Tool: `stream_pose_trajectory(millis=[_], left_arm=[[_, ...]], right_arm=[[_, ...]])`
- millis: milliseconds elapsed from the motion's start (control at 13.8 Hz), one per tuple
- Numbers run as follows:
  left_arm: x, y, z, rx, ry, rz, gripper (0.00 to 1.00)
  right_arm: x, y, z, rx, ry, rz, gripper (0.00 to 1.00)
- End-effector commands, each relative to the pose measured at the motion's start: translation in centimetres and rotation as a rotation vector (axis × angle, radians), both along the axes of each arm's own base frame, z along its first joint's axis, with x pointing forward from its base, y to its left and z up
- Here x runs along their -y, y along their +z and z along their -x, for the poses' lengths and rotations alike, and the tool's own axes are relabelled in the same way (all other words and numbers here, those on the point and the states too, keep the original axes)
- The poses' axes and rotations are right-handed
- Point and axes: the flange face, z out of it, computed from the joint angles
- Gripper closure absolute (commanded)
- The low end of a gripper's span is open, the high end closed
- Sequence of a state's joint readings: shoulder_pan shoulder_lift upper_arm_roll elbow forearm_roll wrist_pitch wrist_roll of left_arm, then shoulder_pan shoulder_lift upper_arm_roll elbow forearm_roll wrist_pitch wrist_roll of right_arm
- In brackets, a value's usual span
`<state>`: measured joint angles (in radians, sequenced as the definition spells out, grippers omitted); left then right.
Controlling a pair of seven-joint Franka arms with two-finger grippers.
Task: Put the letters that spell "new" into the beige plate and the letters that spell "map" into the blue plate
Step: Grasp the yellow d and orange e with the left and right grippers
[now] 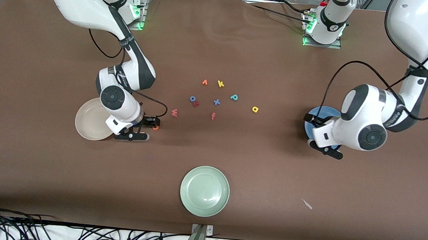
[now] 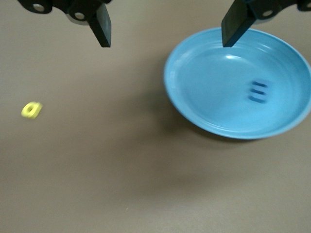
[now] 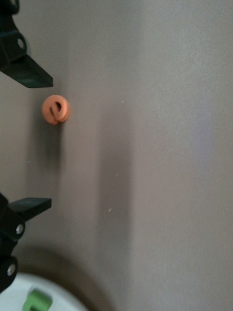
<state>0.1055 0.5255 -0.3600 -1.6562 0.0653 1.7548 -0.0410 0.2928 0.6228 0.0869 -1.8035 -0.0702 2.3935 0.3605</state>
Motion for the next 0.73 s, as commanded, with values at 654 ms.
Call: stream_pose_trajectory(millis=[654], left_arm=[[10.8,-1.8,4.2,0.045,0.615,-0.204,0.00]], right_arm=[[-2.3,-2.0,0.4,-0.011,-0.024,-0.035,0.18]])
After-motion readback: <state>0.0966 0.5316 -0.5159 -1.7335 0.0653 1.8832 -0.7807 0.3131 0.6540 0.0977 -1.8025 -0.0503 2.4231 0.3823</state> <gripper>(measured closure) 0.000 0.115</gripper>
